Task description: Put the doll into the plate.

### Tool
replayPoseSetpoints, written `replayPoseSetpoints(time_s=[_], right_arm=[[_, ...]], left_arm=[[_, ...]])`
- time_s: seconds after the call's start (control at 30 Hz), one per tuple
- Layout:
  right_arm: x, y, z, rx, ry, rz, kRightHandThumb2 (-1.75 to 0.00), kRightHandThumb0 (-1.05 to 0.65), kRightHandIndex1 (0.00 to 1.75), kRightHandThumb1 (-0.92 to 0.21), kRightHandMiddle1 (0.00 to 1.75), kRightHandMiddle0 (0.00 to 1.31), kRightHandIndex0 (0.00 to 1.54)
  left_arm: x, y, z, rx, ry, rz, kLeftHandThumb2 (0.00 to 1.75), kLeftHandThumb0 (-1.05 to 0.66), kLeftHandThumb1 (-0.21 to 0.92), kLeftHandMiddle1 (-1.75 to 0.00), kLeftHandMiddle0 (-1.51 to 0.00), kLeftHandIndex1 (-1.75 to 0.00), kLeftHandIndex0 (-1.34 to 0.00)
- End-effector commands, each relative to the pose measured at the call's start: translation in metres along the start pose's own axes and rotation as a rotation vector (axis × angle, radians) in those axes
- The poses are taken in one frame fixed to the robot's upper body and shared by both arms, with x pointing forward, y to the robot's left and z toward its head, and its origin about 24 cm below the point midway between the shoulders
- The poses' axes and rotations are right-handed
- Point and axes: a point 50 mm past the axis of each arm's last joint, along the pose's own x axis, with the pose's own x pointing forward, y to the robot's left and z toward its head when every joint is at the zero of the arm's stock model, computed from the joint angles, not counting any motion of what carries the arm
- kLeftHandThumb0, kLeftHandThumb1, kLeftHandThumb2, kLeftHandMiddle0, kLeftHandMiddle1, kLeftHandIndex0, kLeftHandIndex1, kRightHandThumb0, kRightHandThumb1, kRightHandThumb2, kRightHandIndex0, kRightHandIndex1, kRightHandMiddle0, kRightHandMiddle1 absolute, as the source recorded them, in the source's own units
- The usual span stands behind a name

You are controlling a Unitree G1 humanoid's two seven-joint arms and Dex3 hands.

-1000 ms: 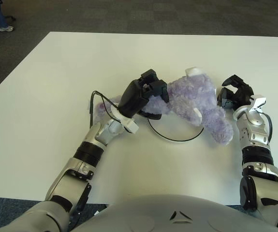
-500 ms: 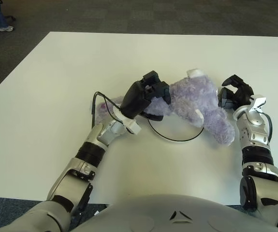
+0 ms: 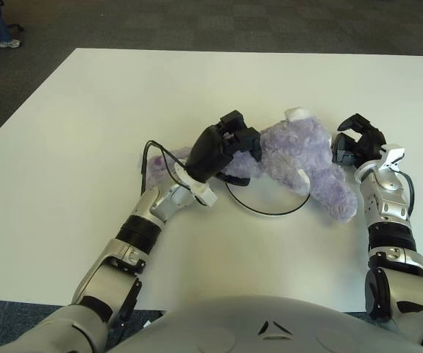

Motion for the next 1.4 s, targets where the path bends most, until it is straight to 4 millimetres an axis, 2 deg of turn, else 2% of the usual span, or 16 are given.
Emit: replayPoseSetpoints(time_s=[0.0,0.13,0.4,0.47,0.53,0.67,0.8,0.87,0.93,0.97,1.0,1.03,1.07,1.13,1.2,1.37], right_arm=[[-0.0128,0.0023,-0.0322,0.016,0.15,0.01,-1.62,0.0,1.71,-0.05,1.75,0.58,0.82],[-0.0129,0.0022,-0.0322,0.018,0.148,0.01,-1.61,0.0,1.71,-0.05,1.75,0.58,0.82],[-0.0131,0.0018,-0.0324,0.021,0.147,0.013,-1.61,0.0,1.71,-0.05,1.75,0.57,0.82],[-0.0131,0.0016,-0.0325,0.02,0.148,0.013,-1.61,0.0,1.71,-0.05,1.75,0.58,0.82],[-0.0132,0.0015,-0.0325,0.018,0.149,0.012,-1.61,0.0,1.71,-0.05,1.75,0.58,0.82],[-0.013,0.0016,-0.0325,0.014,0.151,0.01,-1.62,0.0,1.72,-0.06,1.75,0.57,0.82],[-0.0127,0.0019,-0.0326,0.011,0.154,0.008,-1.61,0.0,1.72,-0.06,1.75,0.57,0.82],[-0.0126,0.0019,-0.0326,0.011,0.154,0.009,-1.61,0.0,1.72,-0.06,1.75,0.57,0.82],[-0.0126,0.002,-0.0325,0.011,0.153,0.009,-1.61,0.0,1.72,-0.06,1.75,0.57,0.81],[-0.0126,0.002,-0.0325,0.011,0.153,0.009,-1.61,0.0,1.72,-0.06,1.75,0.57,0.82],[-0.0126,0.002,-0.0325,0.012,0.152,0.009,-1.61,0.0,1.72,-0.06,1.75,0.57,0.82],[-0.0126,0.002,-0.0325,0.012,0.152,0.009,-1.61,0.0,1.72,-0.06,1.75,0.57,0.82],[-0.0127,0.002,-0.0326,0.013,0.152,0.009,-1.61,0.0,1.72,-0.06,1.75,0.57,0.82],[-0.0127,0.002,-0.0326,0.015,0.152,0.01,-1.61,0.0,1.72,-0.06,1.75,0.57,0.82],[-0.0127,0.002,-0.0326,0.017,0.151,0.01,-1.61,0.0,1.72,-0.06,1.75,0.57,0.82],[-0.0128,0.002,-0.0326,0.021,0.147,0.01,-1.61,0.0,1.71,-0.06,1.75,0.57,0.82]], left_arm=[[0.005,0.0016,-0.0015,0.025,-0.007,0.005,1.44,0.51,0.21,-1.75,-0.69,-1.75,-0.86],[0.005,0.0008,-0.0015,0.025,0.0,0.008,1.45,0.51,0.21,-1.75,-0.7,-1.75,-0.86],[0.0052,-0.0004,-0.0018,0.031,0.014,0.0,1.43,0.5,0.22,-1.75,-0.68,-1.75,-0.78],[0.0053,-0.0007,-0.002,0.036,0.018,-0.01,1.48,0.26,0.18,-1.75,-0.71,-1.75,-0.65],[0.0054,-0.001,-0.0024,0.038,0.022,-0.018,1.48,0.13,0.18,-1.75,-0.72,-1.72,-0.58],[0.005,-0.0013,-0.0034,0.035,0.035,-0.041,1.33,0.02,0.29,-1.75,-0.65,-1.64,-0.46],[0.0041,-0.0012,-0.0045,0.032,0.053,-0.07,1.18,0.0,0.41,-1.75,-0.57,-1.62,-0.38],[0.0033,-0.0009,-0.0049,0.036,0.063,-0.087,1.04,0.0,0.54,-1.75,-0.41,-1.68,-0.31],[0.0028,-0.0007,-0.005,0.04,0.071,-0.099,0.78,0.0,0.73,-1.71,-0.29,-1.68,-0.23],[0.0027,-0.0006,-0.005,0.042,0.074,-0.102,0.69,0.12,0.78,-1.69,-0.3,-1.58,-0.15],[0.0025,-0.0006,-0.0049,0.044,0.077,-0.108,0.65,0.16,0.79,-1.69,-0.3,-1.54,-0.12],[0.0023,-0.0005,-0.0048,0.045,0.08,-0.112,0.63,-0.13,0.78,-1.59,-0.26,-1.41,-0.08],[0.002,-0.0005,-0.0047,0.046,0.084,-0.12,0.63,-0.32,0.77,-1.53,-0.23,-1.32,-0.05],[0.0016,-0.0005,-0.0047,0.046,0.09,-0.134,0.63,-0.51,0.77,-1.39,-0.2,-1.16,-0.02],[0.001,-0.0004,-0.0046,0.046,0.093,-0.155,0.6,-0.64,0.8,-1.22,-0.18,-1.0,-0.01],[-0.0001,0.001,-0.0041,0.044,0.093,-0.19,0.48,-0.76,0.89,-0.78,-0.15,-0.73,0.0]])
